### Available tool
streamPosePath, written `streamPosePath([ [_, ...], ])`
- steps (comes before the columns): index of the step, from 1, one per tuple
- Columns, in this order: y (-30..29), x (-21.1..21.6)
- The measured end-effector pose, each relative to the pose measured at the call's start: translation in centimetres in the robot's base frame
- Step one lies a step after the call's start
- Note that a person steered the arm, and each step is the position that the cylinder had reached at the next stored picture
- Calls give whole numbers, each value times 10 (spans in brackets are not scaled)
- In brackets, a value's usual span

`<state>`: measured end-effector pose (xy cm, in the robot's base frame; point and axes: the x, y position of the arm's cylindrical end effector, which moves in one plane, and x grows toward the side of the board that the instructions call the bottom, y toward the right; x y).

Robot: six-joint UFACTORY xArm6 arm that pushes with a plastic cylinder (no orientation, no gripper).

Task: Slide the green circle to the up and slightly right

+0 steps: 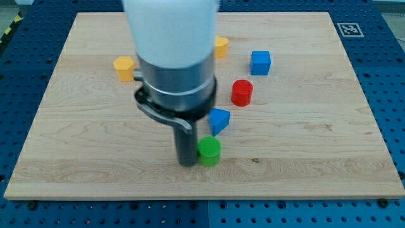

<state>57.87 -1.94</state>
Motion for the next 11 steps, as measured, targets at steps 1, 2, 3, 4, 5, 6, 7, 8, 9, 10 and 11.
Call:
streamPosePath([
  [1, 34, 7],
  [2, 61, 7],
  [3, 73, 7],
  [4, 60, 7],
  [5, 39, 1],
  [6, 37, -8],
  [7, 40, -8],
  [8, 54, -8],
  [9, 79, -8],
  [10, 88, -8],
  [11, 88, -8],
])
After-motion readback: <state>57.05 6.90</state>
